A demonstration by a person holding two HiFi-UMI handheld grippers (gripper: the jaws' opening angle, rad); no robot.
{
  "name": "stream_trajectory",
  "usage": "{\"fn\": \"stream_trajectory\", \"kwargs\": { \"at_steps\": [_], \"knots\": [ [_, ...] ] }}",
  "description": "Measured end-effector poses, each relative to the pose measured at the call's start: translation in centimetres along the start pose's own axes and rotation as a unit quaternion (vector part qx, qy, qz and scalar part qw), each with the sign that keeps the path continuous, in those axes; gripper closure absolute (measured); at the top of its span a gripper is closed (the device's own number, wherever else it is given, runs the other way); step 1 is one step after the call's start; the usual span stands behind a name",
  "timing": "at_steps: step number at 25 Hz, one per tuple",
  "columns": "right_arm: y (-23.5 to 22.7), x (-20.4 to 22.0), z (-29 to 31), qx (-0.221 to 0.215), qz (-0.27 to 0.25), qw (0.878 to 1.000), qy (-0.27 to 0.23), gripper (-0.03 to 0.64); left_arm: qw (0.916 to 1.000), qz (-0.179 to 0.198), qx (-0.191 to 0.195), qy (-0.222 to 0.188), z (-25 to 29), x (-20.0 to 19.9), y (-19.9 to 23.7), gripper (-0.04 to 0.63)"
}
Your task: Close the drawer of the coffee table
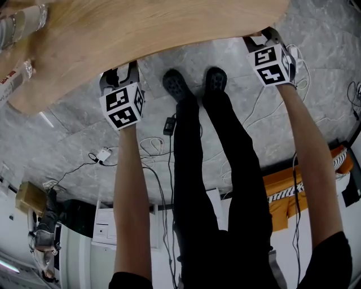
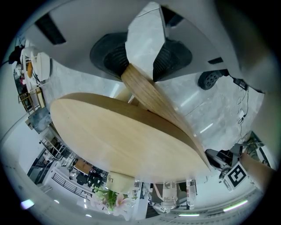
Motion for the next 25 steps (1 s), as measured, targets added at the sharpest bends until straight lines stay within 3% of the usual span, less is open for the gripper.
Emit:
{"fn": "stream_trajectory", "kwargs": {
  "at_steps": [15, 20, 25],
  "knots": [
    [-0.4, -0.5, -0.8, 0.039, 0.011, 0.999, -0.007, 0.456, 0.9998, 0.009, -0.015, -0.01, -1.2, 0.6, -0.2, 0.393],
    [0.0, 0.1, -3.6, 0.04, 0.009, 0.999, -0.013, 0.469, 0.9998, 0.005, -0.017, -0.009, -3.8, 0.9, -1.1, 0.403],
    [0.9, 0.5, -9.0, 0.03, 0.015, 0.999, -0.026, 0.486, 0.9993, -0.005, -0.02, -0.031, -8.3, -2.0, -2.5, 0.419]
  ]
}}
Point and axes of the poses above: the fingertips, and each gripper's own axes: z forward along the fingers, y to its left, x out of its underside, the point moved 4 cm from there along -z, backward along the fingers, and after that the axes turned 15 degrees about z, right-handed, at the moved point
